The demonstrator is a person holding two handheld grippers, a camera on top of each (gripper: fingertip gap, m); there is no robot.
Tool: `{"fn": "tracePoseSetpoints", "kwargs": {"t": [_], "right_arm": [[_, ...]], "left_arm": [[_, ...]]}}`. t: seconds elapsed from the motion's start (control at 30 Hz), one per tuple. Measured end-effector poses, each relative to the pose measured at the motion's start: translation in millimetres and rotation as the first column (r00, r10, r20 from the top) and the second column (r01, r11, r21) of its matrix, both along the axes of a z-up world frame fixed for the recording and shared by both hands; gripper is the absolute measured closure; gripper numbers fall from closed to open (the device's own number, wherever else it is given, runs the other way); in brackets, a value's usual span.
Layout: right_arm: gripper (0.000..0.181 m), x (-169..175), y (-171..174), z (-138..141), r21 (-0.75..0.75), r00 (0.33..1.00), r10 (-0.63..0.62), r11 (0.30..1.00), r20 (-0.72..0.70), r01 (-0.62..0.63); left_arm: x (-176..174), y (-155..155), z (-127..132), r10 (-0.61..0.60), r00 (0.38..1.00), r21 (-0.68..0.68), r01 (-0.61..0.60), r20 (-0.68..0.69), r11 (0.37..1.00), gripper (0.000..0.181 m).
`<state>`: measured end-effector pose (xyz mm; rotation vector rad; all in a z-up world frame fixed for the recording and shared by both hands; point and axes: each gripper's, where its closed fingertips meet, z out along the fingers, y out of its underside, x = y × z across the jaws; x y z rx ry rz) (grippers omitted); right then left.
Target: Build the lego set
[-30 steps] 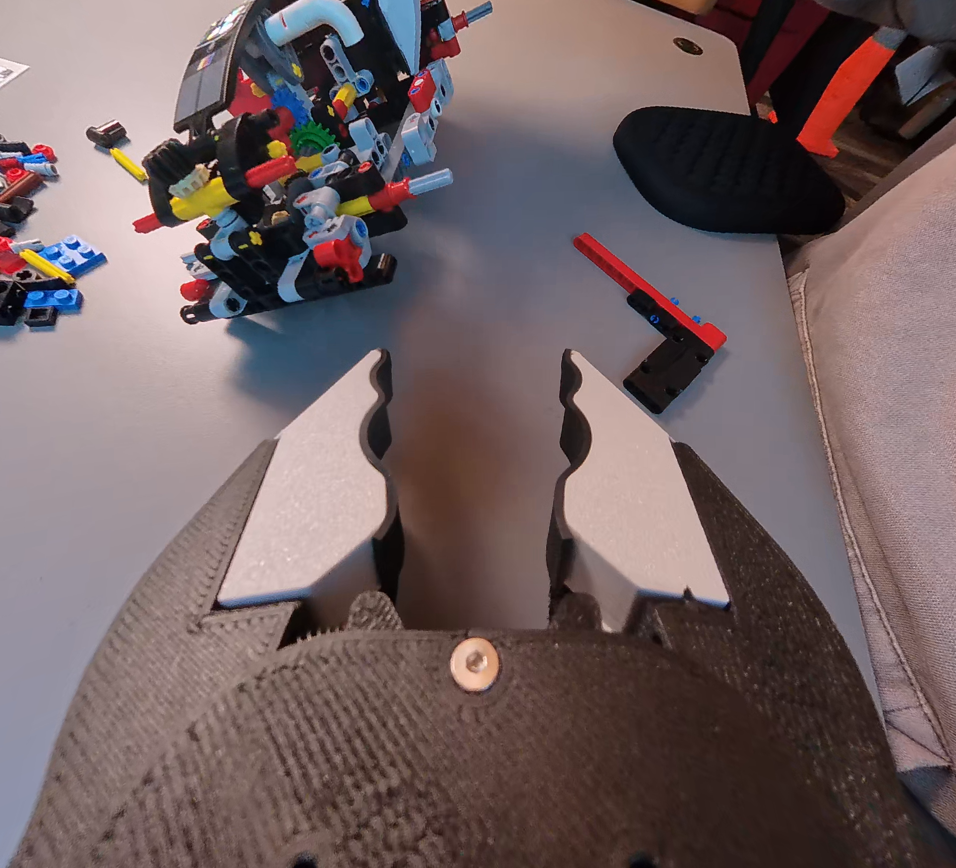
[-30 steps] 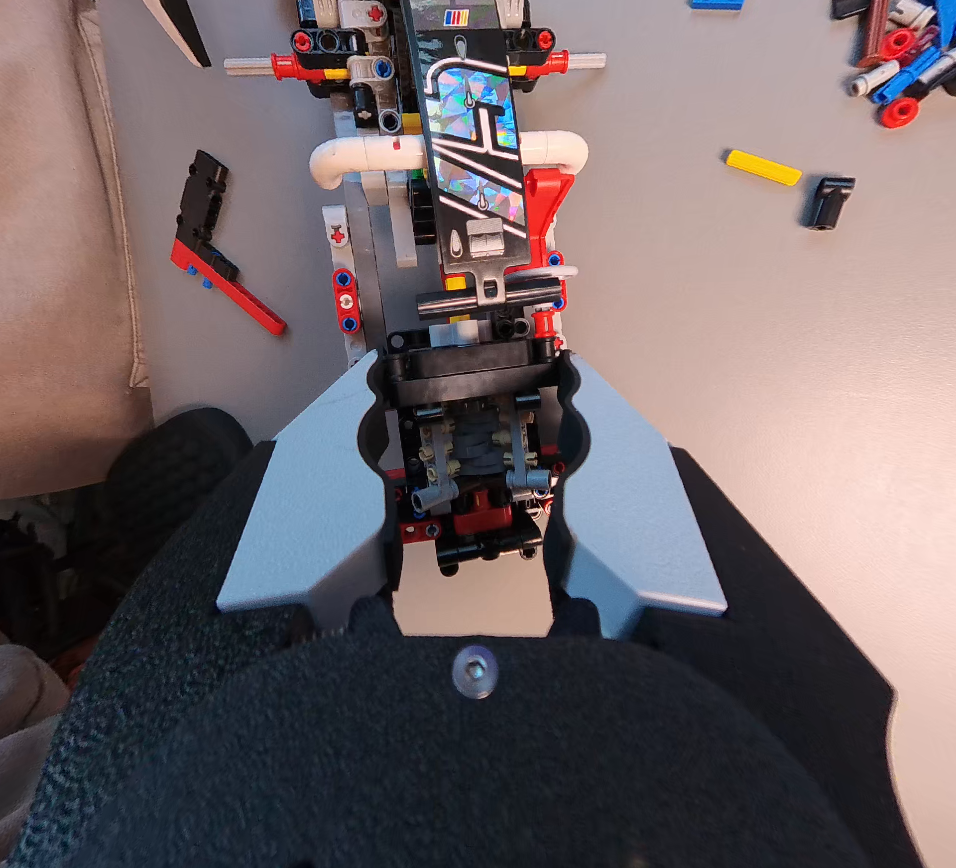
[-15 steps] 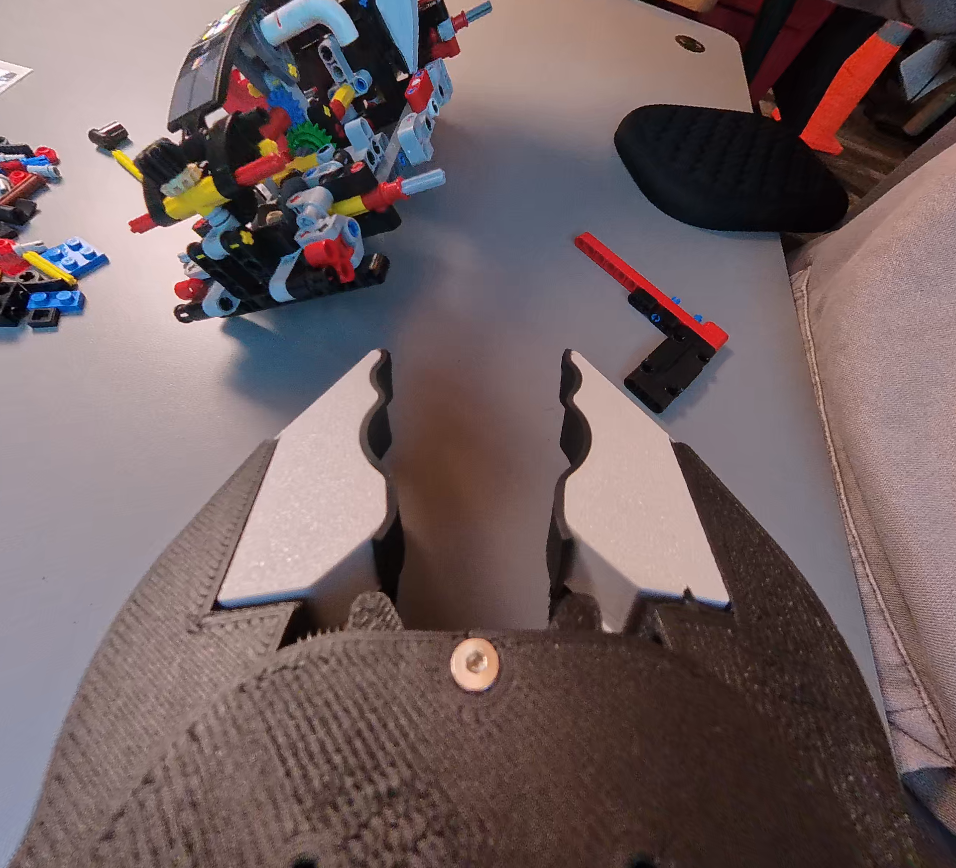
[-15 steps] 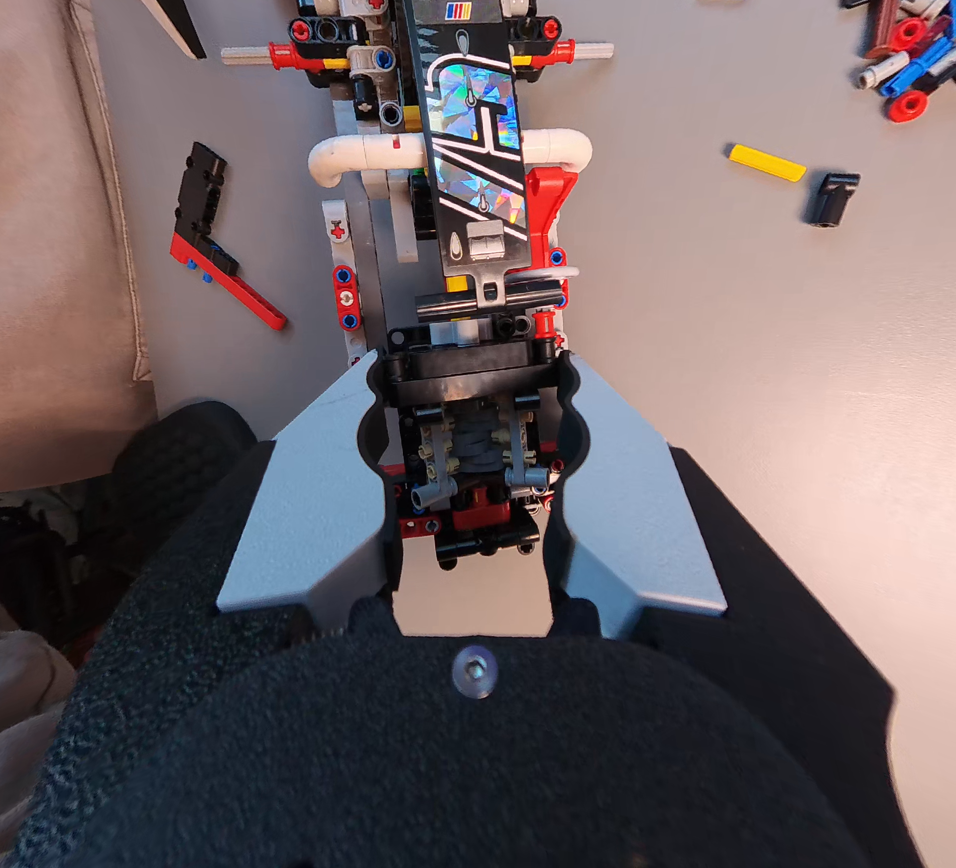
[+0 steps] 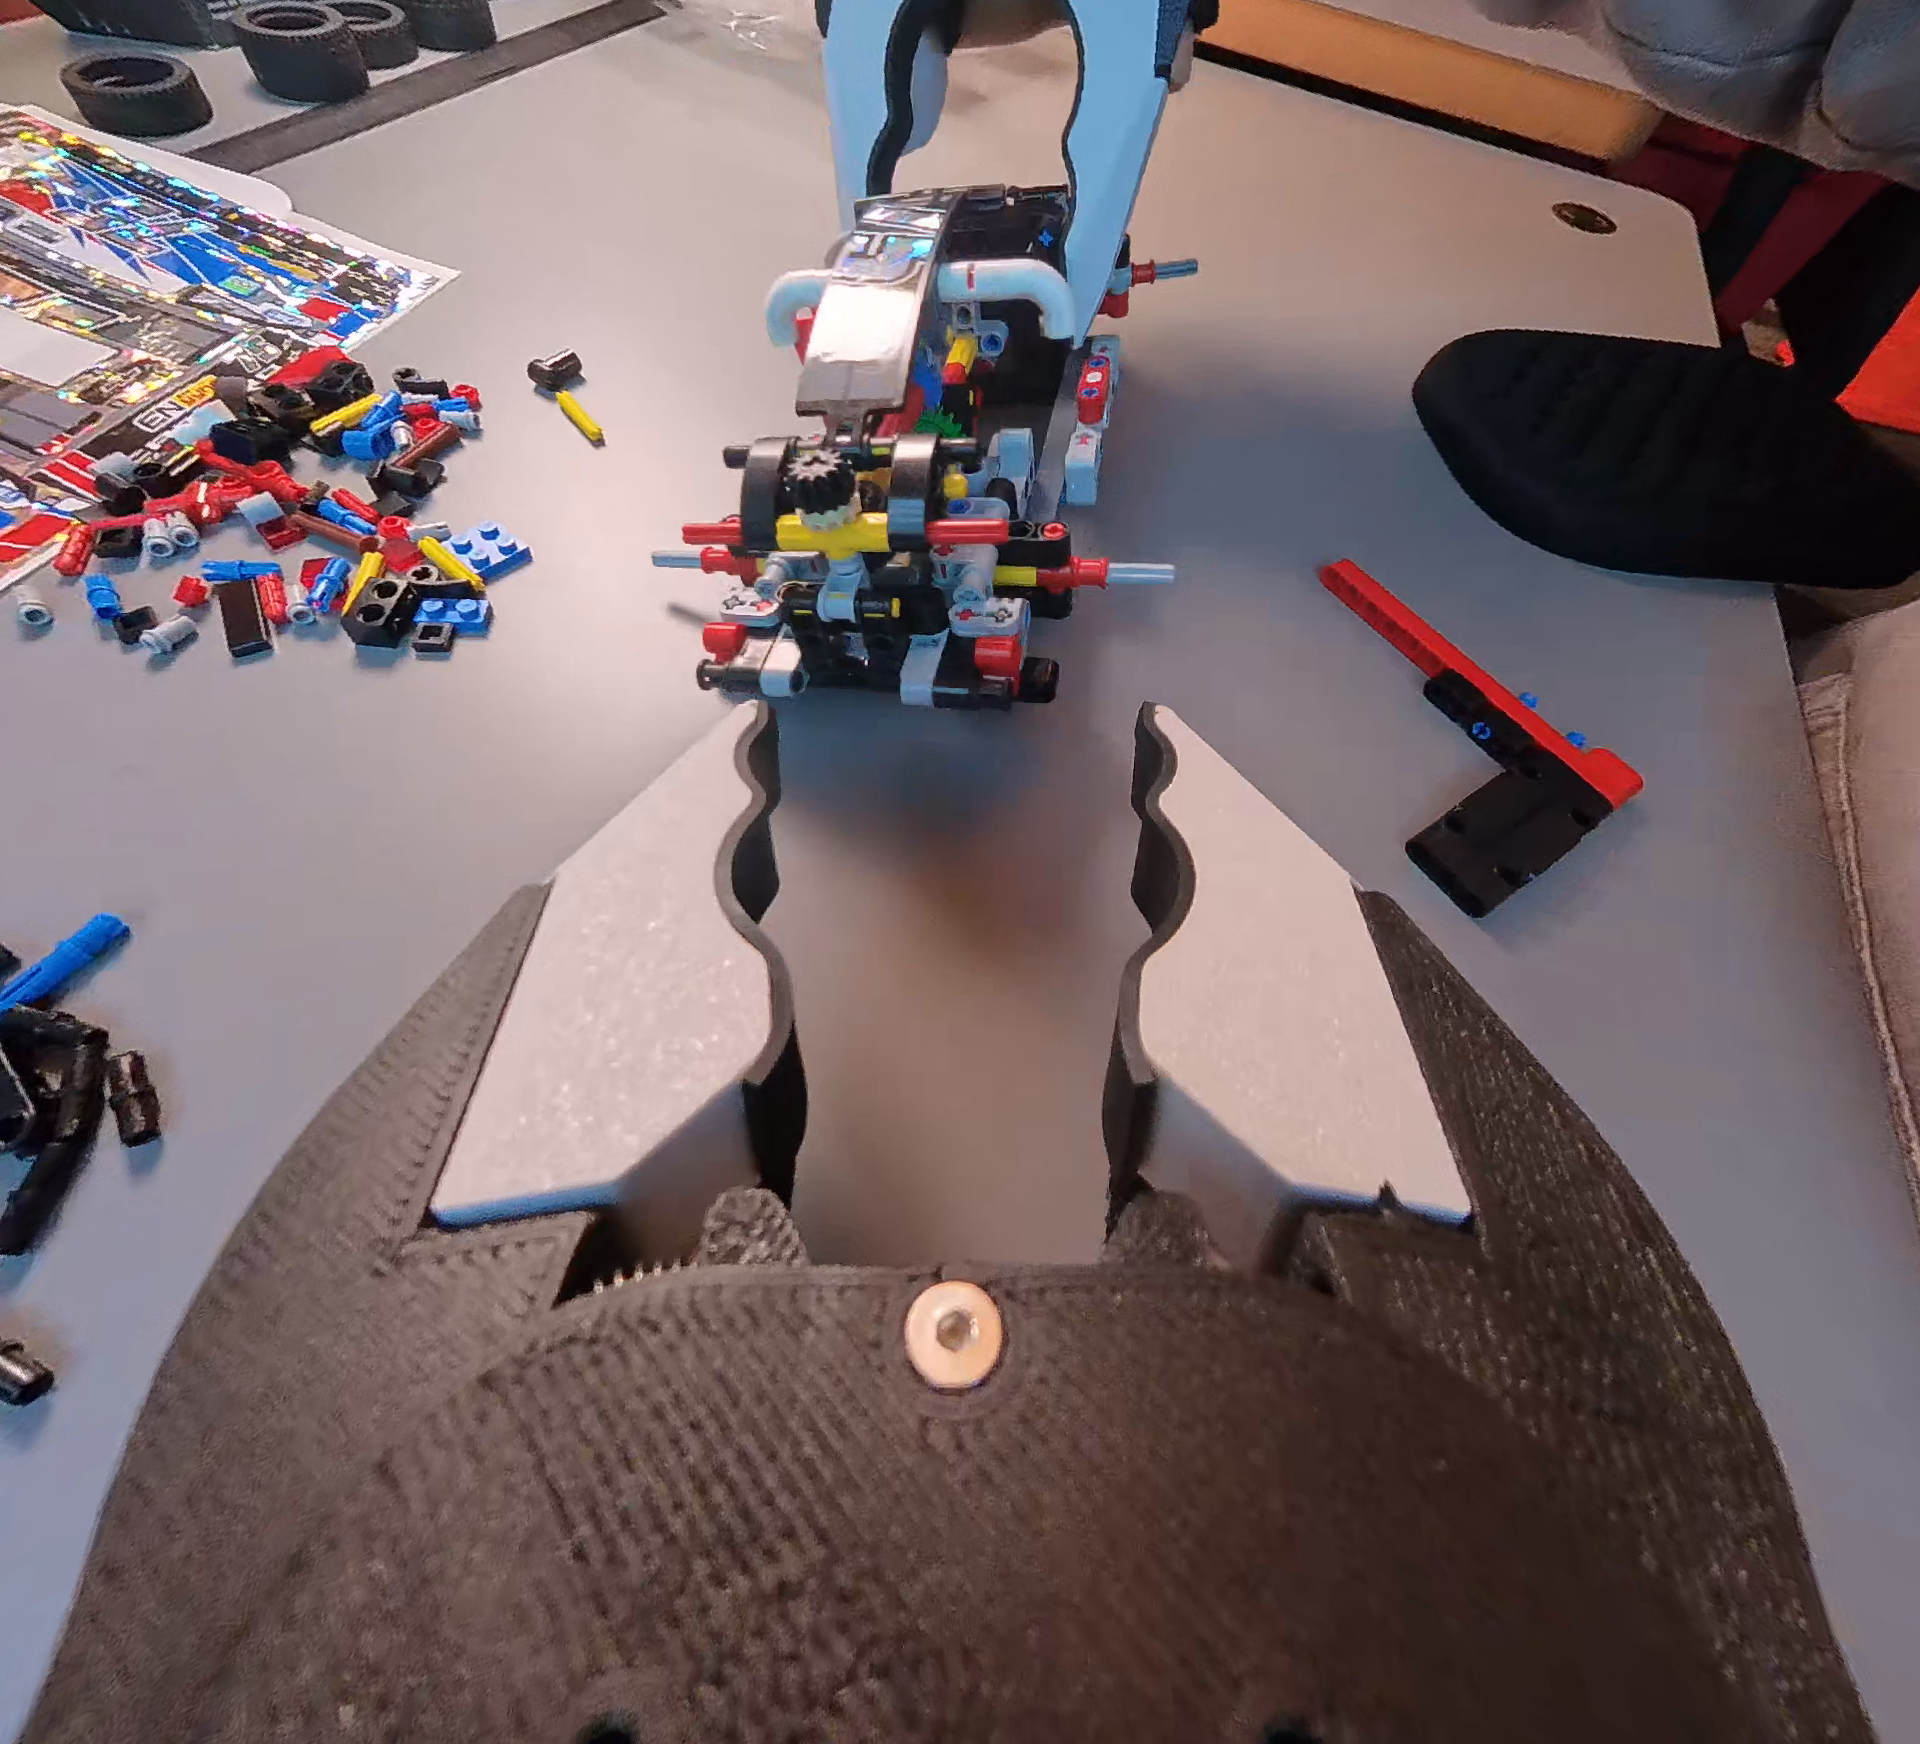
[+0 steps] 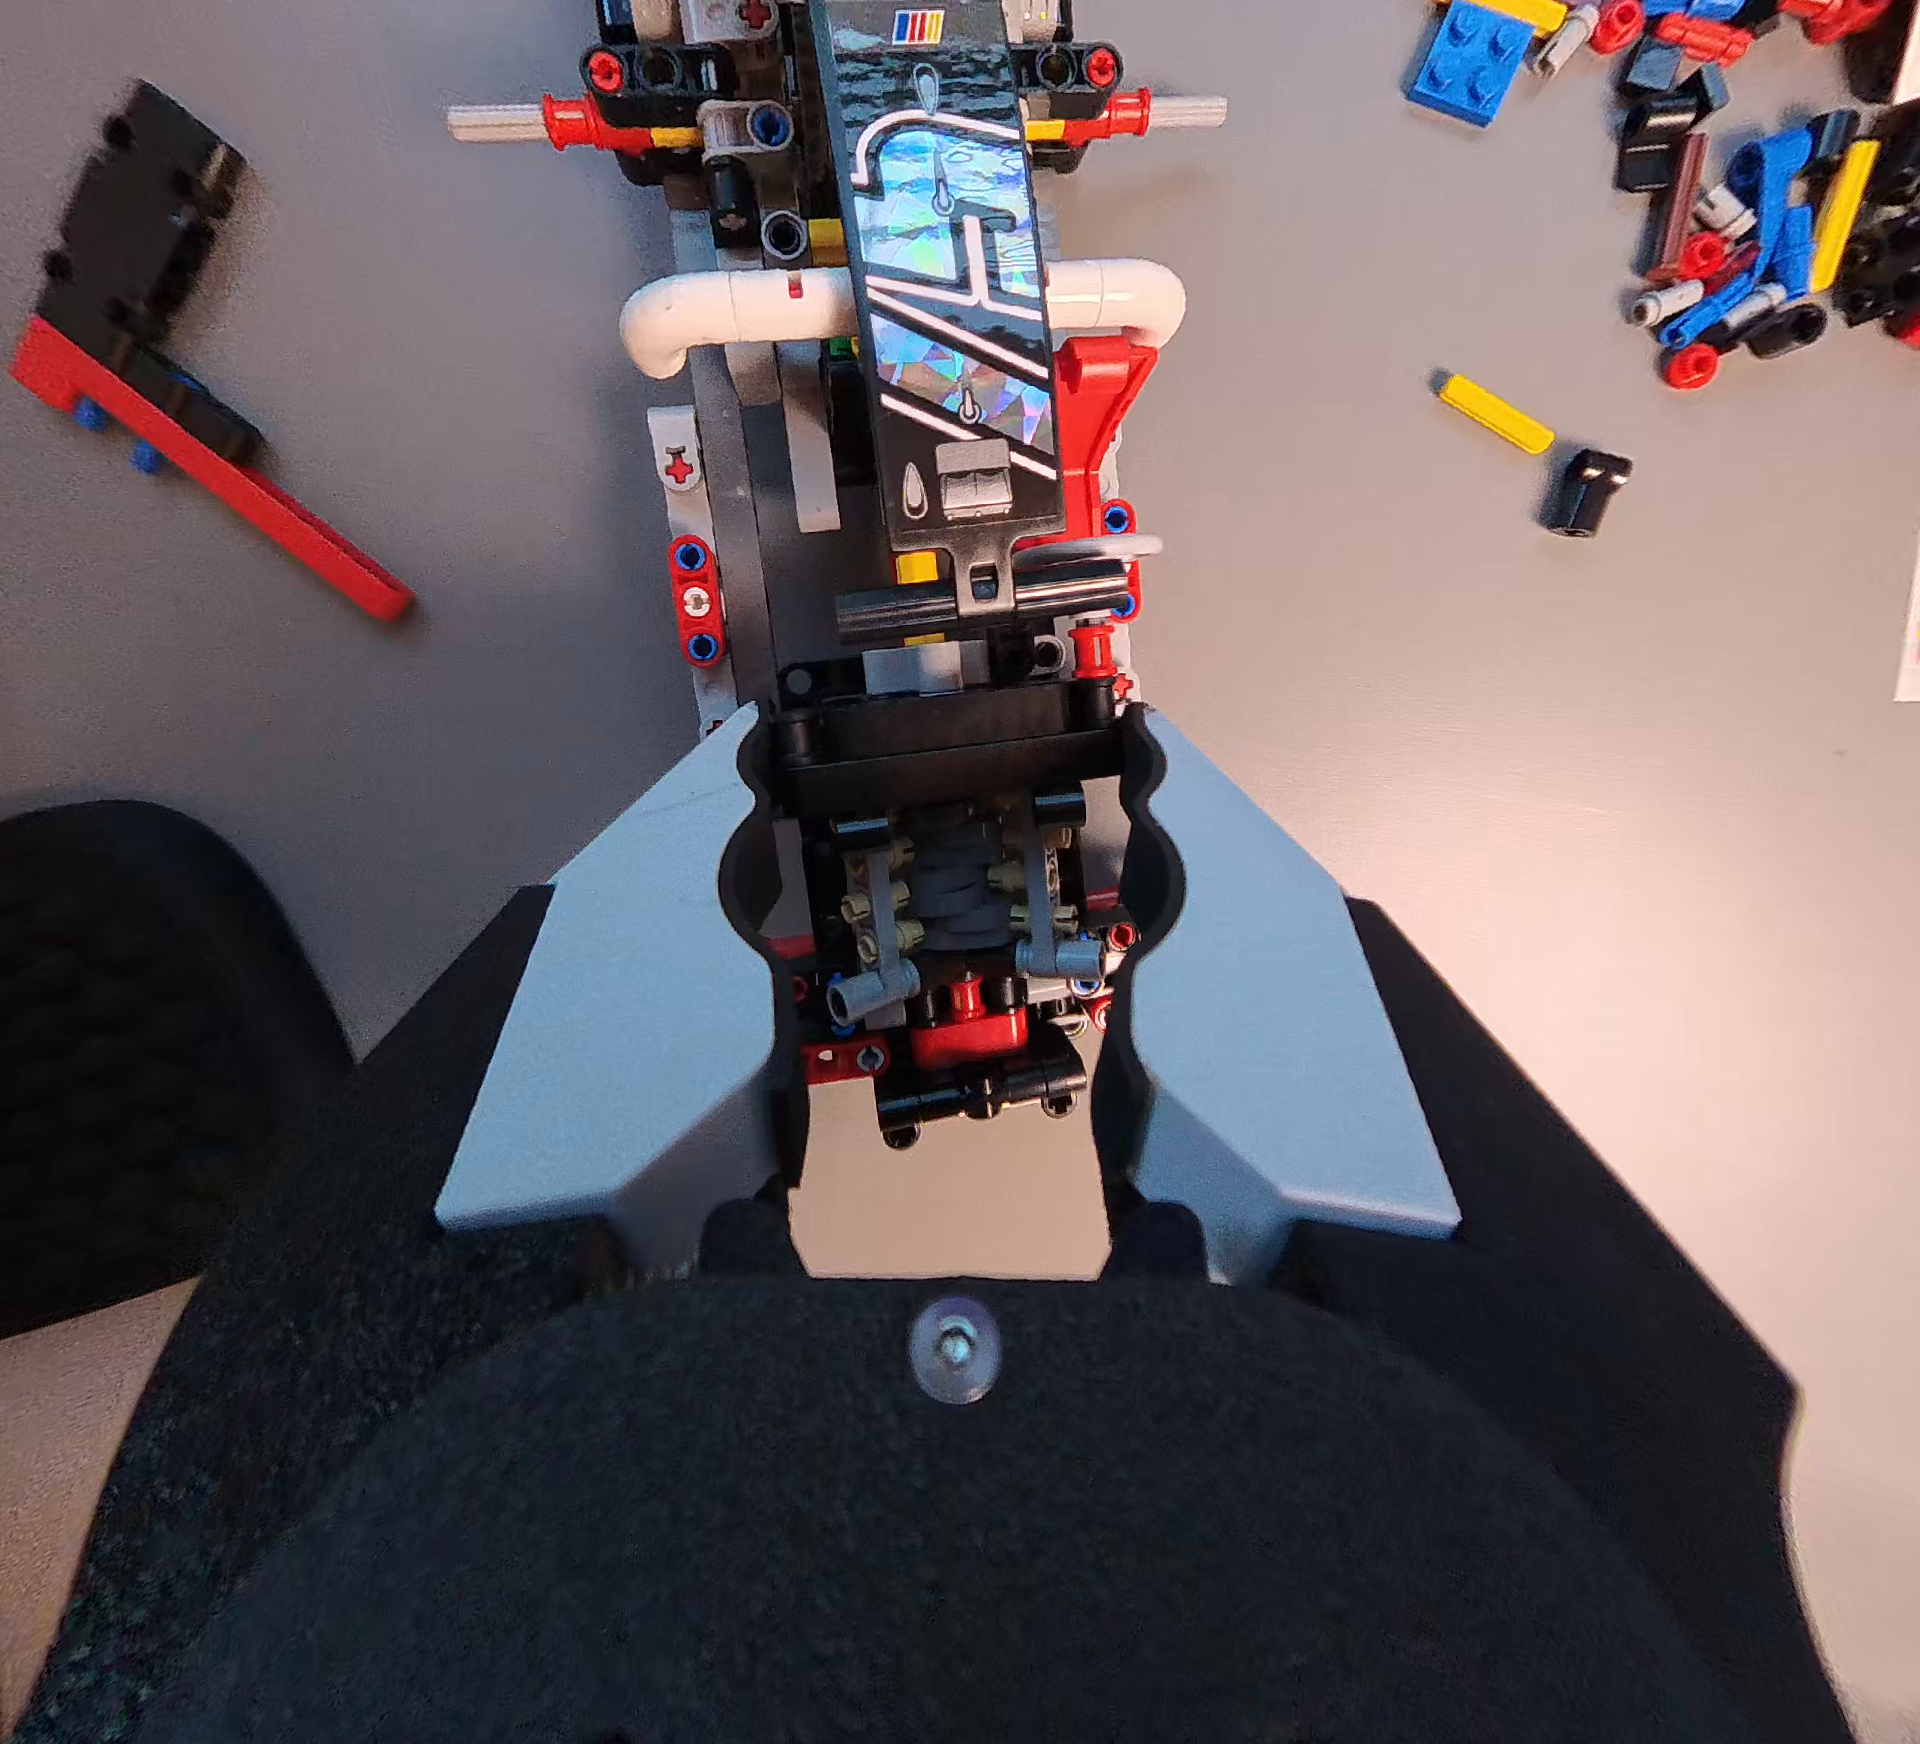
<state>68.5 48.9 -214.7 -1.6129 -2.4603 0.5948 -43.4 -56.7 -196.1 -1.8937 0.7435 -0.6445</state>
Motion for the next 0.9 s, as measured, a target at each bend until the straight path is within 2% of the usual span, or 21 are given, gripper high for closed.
{"fn": "tracePoseSetpoints", "kwargs": {"t": [0.23,0.37,0.4,0.47,0.57,0.67,0.77,0.87,0.9], "right_arm": [[0.117,-5.3,3.6,-8.6,0.221,0.994,0.055,0.975,-0.097,-0.032],[0.117,-11.2,5.3,-6.3,0.316,0.984,0.067,0.949,-0.168,-0.011],[0.110,-8.1,6.6,-4.9,0.347,0.984,0.067,0.938,-0.168,-0.004],[0.100,0.4,6.6,4.8,0.359,0.982,0.033,0.933,-0.185,0.036],[0.108,13.1,-1.2,32.8,0.387,0.966,0.020,0.918,-0.258,0.084],[0.128,23.7,-47.6,42.0,0.356,0.957,0.108,0.935,-0.269,-0.005],[0.129,30.2,-106.1,11.5,0.278,0.960,0.214,0.947,-0.180,-0.159],[0.129,31.2,-140.3,-23.1,0.223,0.948,0.297,0.937,-0.111,-0.268],[0.131,26.5,-149.8,-23.9,0.183,0.942,0.305,0.943,-0.139,-0.278]], "left_arm": [[-2.6,3.4,-0.2,0.025,1.000,0.007,-0.025,-0.004,1.000,0.114],[-5.2,4.8,0.2,0.038,0.999,0.006,-0.038,0.001,0.999,0.113],[-5.9,4.8,0.4,0.041,0.999,0.007,-0.041,0.002,0.999,0.113],[-6.8,4.9,1.6,0.044,0.999,0.011,-0.044,0.006,0.999,0.113],[-6.7,5.9,2.0,0.044,0.999,0.008,-0.044,0.015,0.999,0.113],[-4.8,6.6,1.2,0.039,0.999,0.000,-0.039,0.023,0.999,0.113],[-3.6,7.5,2.1,0.037,0.999,0.003,-0.037,0.030,0.999,0.114],[-3.8,7.3,2.9,0.040,0.999,0.008,-0.040,0.032,0.999,0.114],[-4.2,7.0,3.6,0.042,0.999,0.013,-0.042,0.034,0.999,0.114]]}}
